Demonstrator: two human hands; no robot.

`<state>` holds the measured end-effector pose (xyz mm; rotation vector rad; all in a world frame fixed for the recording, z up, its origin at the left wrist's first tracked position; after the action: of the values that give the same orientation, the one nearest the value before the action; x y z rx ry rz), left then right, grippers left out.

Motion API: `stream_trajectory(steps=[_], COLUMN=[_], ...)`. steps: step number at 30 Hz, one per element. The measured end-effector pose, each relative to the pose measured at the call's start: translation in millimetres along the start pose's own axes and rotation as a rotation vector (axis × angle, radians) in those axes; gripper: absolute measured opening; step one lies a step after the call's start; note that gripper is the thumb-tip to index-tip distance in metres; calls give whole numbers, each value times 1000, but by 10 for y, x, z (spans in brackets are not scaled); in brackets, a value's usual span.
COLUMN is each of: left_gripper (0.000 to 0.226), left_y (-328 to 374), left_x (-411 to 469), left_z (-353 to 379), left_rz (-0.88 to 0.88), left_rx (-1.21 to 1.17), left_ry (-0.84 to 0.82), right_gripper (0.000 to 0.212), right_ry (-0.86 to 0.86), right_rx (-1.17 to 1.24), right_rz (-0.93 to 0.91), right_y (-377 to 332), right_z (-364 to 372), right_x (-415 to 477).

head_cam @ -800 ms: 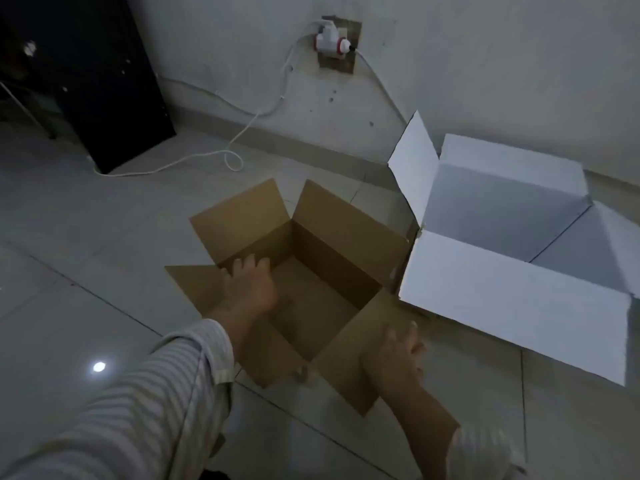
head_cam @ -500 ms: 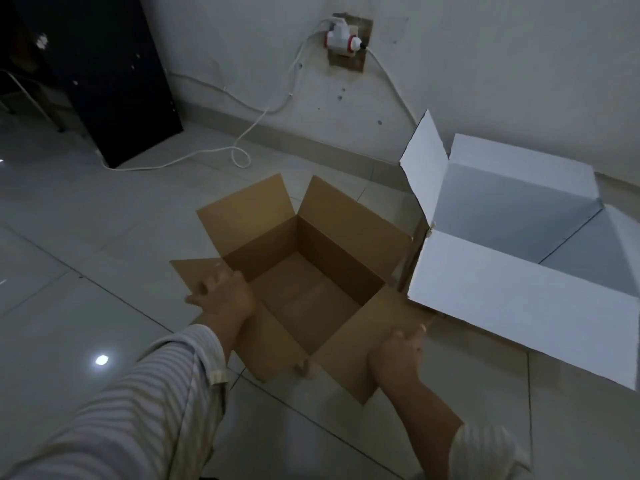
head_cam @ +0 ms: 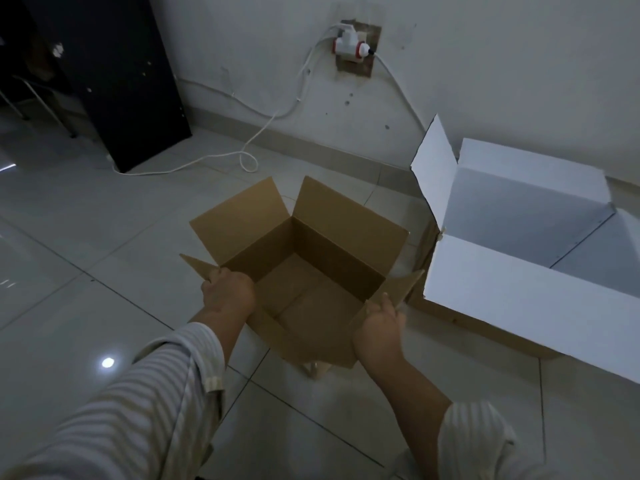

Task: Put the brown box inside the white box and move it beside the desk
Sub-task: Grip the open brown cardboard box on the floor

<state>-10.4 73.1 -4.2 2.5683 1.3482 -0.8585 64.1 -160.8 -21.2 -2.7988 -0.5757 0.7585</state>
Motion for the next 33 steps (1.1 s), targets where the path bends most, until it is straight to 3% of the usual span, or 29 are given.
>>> stream_trajectory(steps=[5, 10, 16, 21, 26, 29, 33], left_gripper=[33, 50, 58, 63, 47, 20, 24], left_y=[-14, -133, -336, -506, -574, -576, -496], left_x=[-57, -57, 457, 841, 1179, 1253, 1313], left_z=[-122, -431, -670, -873, -922, -993, -1051], left_rz=[-50, -126, -4, 1, -13, 45, 90], left_rx=[18, -138, -316, -445, -598, -600, -538], left_ry=[-51, -61, 45, 106, 4, 26, 65], right_gripper=[45, 34, 40, 58, 75, 69, 53], right_ry=[12, -3, -11, 65, 152, 152, 69], right_rx=[-73, -48, -54, 191, 481, 595, 540], right_rz=[-70, -35, -5, -34, 70, 135, 179], right_y=[-195, -192, -279, -301, -280, -251, -253], right_z=[-181, -310, -420, -410, -424, -397, -360], right_x=[69, 219, 335, 428, 418, 485, 544])
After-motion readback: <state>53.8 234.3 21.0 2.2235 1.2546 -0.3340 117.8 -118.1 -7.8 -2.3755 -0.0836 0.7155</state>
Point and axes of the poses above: each hand's wrist, its own x-axis towards the middle knuckle, its own z-axis out of the palm, y = z × x, the point moved 4 cm from there along x, towards the middle knuckle, and after that the axes turned 14 degrees about -y, right-handed, at the moved point
